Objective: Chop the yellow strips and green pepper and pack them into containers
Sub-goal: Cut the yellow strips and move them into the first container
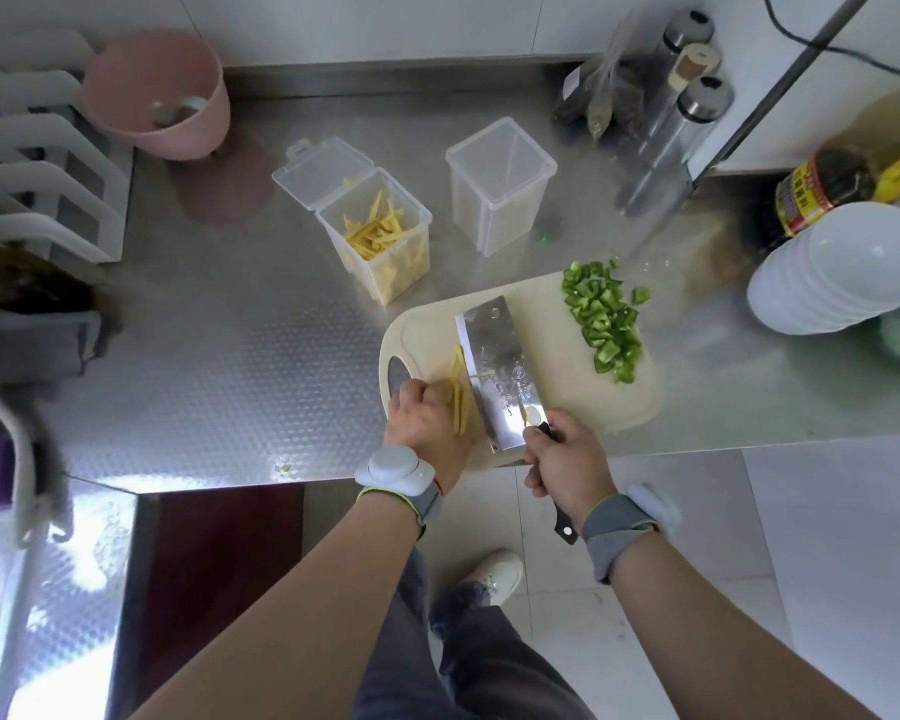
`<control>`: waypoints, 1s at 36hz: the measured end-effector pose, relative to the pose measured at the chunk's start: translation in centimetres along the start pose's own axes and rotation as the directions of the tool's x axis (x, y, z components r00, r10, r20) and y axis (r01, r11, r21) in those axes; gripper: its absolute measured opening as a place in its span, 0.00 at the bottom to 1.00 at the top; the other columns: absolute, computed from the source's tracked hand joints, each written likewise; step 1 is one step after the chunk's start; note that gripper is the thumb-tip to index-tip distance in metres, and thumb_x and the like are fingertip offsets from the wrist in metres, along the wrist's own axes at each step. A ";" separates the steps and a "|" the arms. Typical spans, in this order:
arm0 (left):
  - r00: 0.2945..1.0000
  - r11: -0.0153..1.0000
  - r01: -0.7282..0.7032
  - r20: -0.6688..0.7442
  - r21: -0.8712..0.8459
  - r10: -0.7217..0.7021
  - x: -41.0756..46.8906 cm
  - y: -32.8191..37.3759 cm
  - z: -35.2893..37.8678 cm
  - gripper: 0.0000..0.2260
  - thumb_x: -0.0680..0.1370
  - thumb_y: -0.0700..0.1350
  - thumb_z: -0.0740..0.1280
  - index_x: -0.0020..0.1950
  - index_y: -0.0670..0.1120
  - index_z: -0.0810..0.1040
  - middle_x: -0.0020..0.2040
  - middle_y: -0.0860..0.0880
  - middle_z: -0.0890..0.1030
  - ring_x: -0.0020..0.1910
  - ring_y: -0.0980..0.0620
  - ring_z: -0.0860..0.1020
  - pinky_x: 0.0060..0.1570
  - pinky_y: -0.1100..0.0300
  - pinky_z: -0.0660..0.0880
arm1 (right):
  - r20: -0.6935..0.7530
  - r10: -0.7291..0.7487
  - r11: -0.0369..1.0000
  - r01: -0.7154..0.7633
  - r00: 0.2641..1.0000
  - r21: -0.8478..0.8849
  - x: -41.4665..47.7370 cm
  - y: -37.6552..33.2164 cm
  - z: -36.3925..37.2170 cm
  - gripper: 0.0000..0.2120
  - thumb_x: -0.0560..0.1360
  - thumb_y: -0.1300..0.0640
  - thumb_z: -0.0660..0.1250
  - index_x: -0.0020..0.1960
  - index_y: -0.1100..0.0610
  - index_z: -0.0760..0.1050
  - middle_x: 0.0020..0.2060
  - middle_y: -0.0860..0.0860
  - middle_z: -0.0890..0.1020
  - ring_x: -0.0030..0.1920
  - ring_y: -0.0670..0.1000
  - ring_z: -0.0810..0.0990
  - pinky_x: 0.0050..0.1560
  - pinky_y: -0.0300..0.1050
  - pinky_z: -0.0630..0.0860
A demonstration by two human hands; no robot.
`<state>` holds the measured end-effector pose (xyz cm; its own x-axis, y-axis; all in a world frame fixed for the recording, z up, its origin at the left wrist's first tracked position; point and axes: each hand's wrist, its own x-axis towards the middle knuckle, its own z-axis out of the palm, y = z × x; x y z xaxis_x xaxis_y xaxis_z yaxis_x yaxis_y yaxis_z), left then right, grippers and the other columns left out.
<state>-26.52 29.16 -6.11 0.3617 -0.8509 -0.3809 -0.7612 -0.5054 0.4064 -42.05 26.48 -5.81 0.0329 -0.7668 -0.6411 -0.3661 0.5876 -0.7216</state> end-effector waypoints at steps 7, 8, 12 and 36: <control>0.996 0.995 0.086 0.031 -0.052 -0.085 0.5 0.6 -0.3 0.17 0.75 0.39 0.59 0.63 0.49 0.74 0.59 0.45 0.71 0.46 0.47 0.75 0.47 0.58 0.74 | 0.018 -0.054 0.998 0.055 0.998 -0.030 -0.2 0.0 0.4 0.08 0.76 0.61 0.61 0.39 0.54 0.71 0.31 0.54 0.73 0.20 0.50 0.70 0.23 0.40 0.68; 0.996 0.995 0.089 0.030 -0.054 -0.088 0.7 0.7 -0.4 0.17 0.76 0.39 0.59 0.63 0.49 0.74 0.59 0.44 0.72 0.48 0.46 0.75 0.49 0.59 0.74 | 0.019 -0.058 0.998 0.058 0.998 -0.034 -0.1 -0.1 0.4 0.09 0.76 0.61 0.61 0.38 0.53 0.71 0.31 0.54 0.73 0.20 0.51 0.69 0.23 0.39 0.68; 0.994 0.991 0.111 -0.003 -0.068 -0.111 0.9 1.1 -0.6 0.12 0.76 0.42 0.61 0.58 0.47 0.78 0.54 0.43 0.76 0.49 0.45 0.74 0.47 0.59 0.71 | 0.049 -0.051 0.998 0.052 0.998 -0.027 0.2 -0.7 0.5 0.10 0.76 0.61 0.61 0.37 0.52 0.71 0.31 0.54 0.72 0.21 0.52 0.68 0.22 0.39 0.66; 0.990 0.904 0.056 -0.090 -0.424 -0.104 1.9 5.7 -3.4 0.16 0.72 0.38 0.64 0.57 0.50 0.80 0.55 0.50 0.79 0.50 0.49 0.78 0.45 0.61 0.71 | 0.016 -0.144 0.977 0.140 0.989 0.162 -2.1 -4.1 -1.4 0.12 0.77 0.64 0.60 0.35 0.57 0.67 0.28 0.54 0.71 0.20 0.50 0.65 0.23 0.41 0.61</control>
<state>-28.34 24.16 -1.74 0.4863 -0.8030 -0.3445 -0.4393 -0.5655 0.6980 -41.88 25.32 -1.13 0.0998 -0.8392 -0.5345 -0.2025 0.5088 -0.8367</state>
